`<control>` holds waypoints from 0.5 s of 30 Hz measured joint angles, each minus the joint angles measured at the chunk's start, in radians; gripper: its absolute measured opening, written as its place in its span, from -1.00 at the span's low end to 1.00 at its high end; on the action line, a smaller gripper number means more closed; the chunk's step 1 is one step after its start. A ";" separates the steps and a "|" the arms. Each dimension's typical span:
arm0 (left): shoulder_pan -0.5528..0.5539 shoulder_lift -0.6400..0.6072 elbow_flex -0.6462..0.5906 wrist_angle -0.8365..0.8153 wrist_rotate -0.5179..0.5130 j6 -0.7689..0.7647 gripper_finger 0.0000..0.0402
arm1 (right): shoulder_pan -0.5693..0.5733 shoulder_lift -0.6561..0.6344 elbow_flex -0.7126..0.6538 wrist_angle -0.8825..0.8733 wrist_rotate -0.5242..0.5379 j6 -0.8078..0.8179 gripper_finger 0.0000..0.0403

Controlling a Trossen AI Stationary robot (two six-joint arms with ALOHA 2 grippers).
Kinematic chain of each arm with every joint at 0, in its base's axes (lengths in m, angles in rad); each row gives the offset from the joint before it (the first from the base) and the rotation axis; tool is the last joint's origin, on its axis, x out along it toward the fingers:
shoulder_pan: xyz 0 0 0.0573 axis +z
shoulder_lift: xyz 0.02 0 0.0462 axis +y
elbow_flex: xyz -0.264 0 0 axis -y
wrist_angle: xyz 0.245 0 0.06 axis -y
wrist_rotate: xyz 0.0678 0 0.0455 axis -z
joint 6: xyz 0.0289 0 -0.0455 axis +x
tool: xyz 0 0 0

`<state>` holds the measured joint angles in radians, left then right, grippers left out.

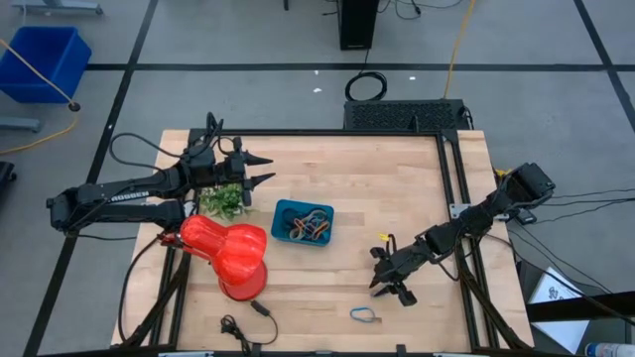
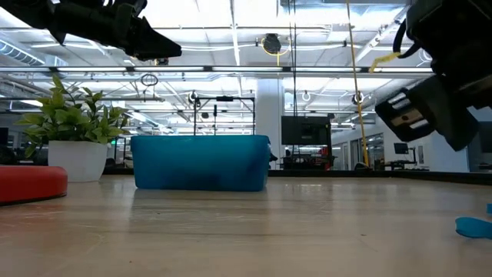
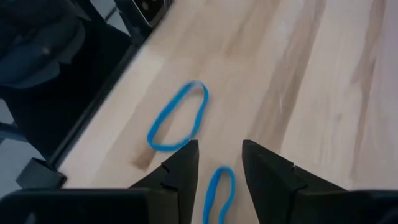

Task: Pick and place rubber bands into bin
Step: Put the blue rubber band into the blue bin

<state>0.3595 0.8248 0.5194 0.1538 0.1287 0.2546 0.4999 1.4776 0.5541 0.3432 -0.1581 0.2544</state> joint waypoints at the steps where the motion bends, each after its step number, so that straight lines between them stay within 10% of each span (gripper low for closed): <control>1: 0.000 0.000 0.000 0.000 0.000 0.000 -0.13 | 0.000 0.000 0.000 0.013 0.000 -0.010 -0.42; 15: 0.000 0.000 0.000 0.000 0.000 0.000 -0.13 | -0.008 0.000 0.014 -0.058 0.006 -0.162 -0.42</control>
<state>0.3595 0.8249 0.5190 0.1535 0.1290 0.2546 0.4917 1.4776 0.5685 0.2857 -0.1526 0.0924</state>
